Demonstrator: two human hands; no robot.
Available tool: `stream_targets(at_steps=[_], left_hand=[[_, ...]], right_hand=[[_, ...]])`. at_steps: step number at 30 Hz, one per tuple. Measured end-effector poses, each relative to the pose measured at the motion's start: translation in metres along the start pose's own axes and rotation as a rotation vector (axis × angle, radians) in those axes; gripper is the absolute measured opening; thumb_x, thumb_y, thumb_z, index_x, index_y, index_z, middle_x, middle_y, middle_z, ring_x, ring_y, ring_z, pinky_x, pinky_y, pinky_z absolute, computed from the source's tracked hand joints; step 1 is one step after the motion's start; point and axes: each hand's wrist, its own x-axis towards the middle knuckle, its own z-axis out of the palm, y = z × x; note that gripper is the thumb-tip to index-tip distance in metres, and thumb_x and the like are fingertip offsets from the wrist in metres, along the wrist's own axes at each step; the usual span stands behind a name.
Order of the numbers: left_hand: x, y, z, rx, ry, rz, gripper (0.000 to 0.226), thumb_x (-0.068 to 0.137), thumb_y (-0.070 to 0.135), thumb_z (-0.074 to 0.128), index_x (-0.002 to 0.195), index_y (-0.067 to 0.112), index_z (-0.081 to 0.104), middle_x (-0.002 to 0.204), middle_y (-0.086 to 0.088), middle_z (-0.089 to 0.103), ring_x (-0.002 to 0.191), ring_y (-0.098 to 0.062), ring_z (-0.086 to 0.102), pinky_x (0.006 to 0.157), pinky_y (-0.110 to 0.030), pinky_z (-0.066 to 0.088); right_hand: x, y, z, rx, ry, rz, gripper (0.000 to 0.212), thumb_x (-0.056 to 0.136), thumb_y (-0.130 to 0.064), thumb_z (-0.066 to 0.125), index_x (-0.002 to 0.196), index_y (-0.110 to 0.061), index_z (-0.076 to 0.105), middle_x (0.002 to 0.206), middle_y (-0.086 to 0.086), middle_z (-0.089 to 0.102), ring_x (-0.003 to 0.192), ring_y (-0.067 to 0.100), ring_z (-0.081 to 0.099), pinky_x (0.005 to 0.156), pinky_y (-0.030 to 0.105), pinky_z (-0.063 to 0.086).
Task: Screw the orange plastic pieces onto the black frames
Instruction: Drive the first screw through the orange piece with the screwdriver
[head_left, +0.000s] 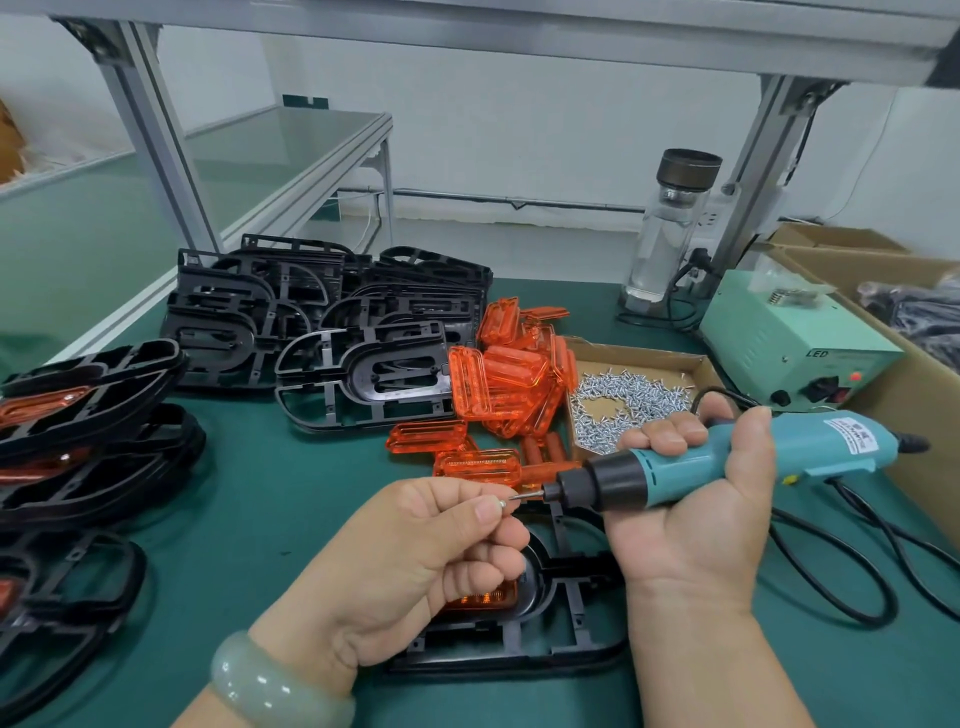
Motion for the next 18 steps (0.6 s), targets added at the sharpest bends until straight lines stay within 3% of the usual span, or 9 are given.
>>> stream_targets(at_steps=[6,12,18], left_hand=[[0.0,-0.001,0.0,0.024,-0.008,0.028,0.013,0.066,0.02,0.068,0.071,0.011,0.075,0.07,-0.013,0.067,0.055,-0.014,0.064,0.045,-0.017,0.05],[0.0,-0.001,0.0,0.064,-0.011,0.045,0.014,0.066,0.023,0.069,0.071,0.012,0.074,0.07,-0.012,0.066,0.055,-0.014,0.063,0.045,-0.017,0.05],[-0.001,-0.001,0.002,0.128,0.008,0.093,0.013,0.068,0.023,0.067,0.068,0.012,0.072,0.067,-0.011,0.065,0.054,-0.014,0.061,0.045,-0.017,0.049]], right_hand=[[0.005,0.003,-0.005,0.007,-0.01,-0.003,0.018,0.097,-0.046,0.043,0.095,-0.029,0.041,0.075,-0.011,0.037,0.065,0.005,0.038,0.069,0.02,0.035],[0.013,0.01,-0.006,0.084,-0.026,-0.089,0.018,0.082,-0.04,0.059,0.087,-0.024,0.052,0.061,-0.011,0.044,0.048,0.004,0.044,0.054,0.018,0.045],[0.016,0.011,-0.01,0.063,-0.047,-0.106,0.017,0.085,-0.04,0.057,0.088,-0.024,0.053,0.061,-0.011,0.045,0.048,0.004,0.045,0.054,0.018,0.045]])
